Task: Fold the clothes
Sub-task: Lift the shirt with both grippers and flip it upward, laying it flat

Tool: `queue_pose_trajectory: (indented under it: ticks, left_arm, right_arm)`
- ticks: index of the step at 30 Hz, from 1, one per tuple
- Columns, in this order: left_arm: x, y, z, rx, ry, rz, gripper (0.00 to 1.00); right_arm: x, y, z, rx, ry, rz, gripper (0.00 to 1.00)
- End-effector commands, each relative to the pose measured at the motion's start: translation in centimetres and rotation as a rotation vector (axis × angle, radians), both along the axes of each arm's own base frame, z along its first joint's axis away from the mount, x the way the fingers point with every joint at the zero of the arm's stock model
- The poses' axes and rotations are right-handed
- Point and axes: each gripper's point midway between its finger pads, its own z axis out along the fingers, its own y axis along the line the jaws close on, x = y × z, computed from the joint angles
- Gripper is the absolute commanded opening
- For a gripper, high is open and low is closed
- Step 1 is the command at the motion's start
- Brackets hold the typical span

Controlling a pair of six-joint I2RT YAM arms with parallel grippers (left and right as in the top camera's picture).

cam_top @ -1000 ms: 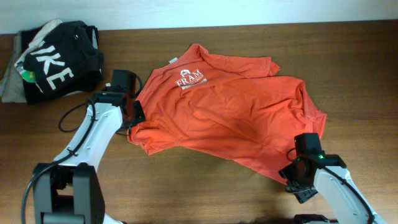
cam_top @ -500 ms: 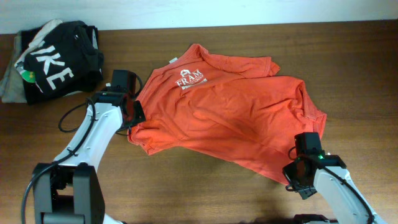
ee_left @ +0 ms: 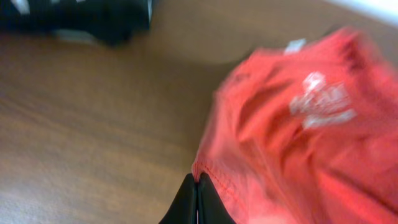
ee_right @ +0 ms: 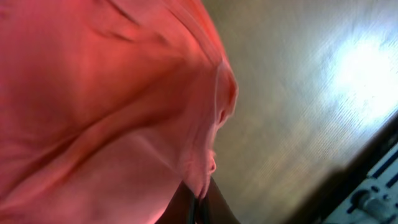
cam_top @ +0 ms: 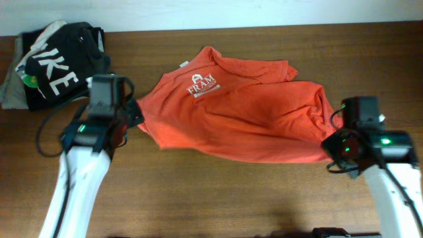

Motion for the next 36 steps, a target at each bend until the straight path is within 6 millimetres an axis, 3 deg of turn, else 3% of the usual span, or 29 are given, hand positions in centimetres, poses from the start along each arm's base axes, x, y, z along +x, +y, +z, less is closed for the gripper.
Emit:
queue_pose_trajectory:
  ticks: [1, 4, 6, 11, 14, 18, 20, 23, 25, 28, 31, 32, 34, 36]
  left_arm:
    - [-1.5, 0.4, 9.1, -0.031, -0.249, 0.021, 0.01]
    - [-3.7, 0.7, 16.9, -0.052, -0.447, 0.024, 0.01]
    - [-5.0, 1.1, 20.4, -0.055, -0.53, 0.032, 0.01]
    - [-10.6, 2.4, 30.3, -0.038, -0.744, 0.056, 0.01]
    - [-12.9, 3.1, 33.6, -0.016, -0.826, 0.075, 0.01]
    - [-12.9, 3.4, 34.4, -0.011, -0.847, 0.092, 0.01]
    - [-11.0, 3.9, 33.5, 0.016, -0.804, 0.127, 0.01]
    - [-6.5, 3.8, 31.5, 0.058, -0.72, 0.134, 0.01]
    - [-2.5, 3.3, 29.5, 0.069, -0.655, 0.129, 0.01]
    - [5.1, 2.5, 25.4, 0.106, -0.565, 0.106, 0.01]
    - [11.7, 1.7, 22.5, 0.151, -0.557, 0.072, 0.01]
    - [13.1, 1.6, 21.8, 0.154, -0.558, 0.07, 0.01]
    - [14.5, 1.6, 21.8, 0.162, -0.565, 0.068, 0.01]
    - [14.9, 2.4, 24.7, 0.186, -0.622, 0.07, 0.01]
  right_arm:
    - [1.6, 0.4, 7.2, -0.04, -0.165, 0.157, 0.04]
    - [1.9, 1.6, 13.4, -0.037, -0.316, 0.266, 0.04]
    - [1.4, 1.7, 16.3, -0.059, -0.379, 0.284, 0.04]
    - [-2.1, 2.0, 25.8, -0.145, -0.618, 0.336, 0.04]
    - [-4.1, 2.1, 29.5, -0.177, -0.738, 0.333, 0.04]
    - [-4.6, 1.9, 32.0, -0.208, -0.821, 0.318, 0.04]
    - [-3.3, 1.8, 31.8, -0.204, -0.805, 0.318, 0.04]
    - [-0.2, 1.6, 30.9, -0.194, -0.758, 0.321, 0.04]
    - [2.9, 1.4, 30.1, -0.189, -0.723, 0.327, 0.04]
    - [9.8, 1.1, 28.4, -0.187, -0.679, 0.347, 0.04]
    - [16.9, 2.2, 27.2, -0.144, -0.721, 0.422, 0.04]
    - [18.4, 2.6, 26.9, -0.126, -0.739, 0.441, 0.04]
    - [20.8, 3.1, 26.9, -0.107, -0.781, 0.466, 0.04]
    - [21.5, 2.5, 28.1, -0.123, -0.83, 0.452, 0.04]
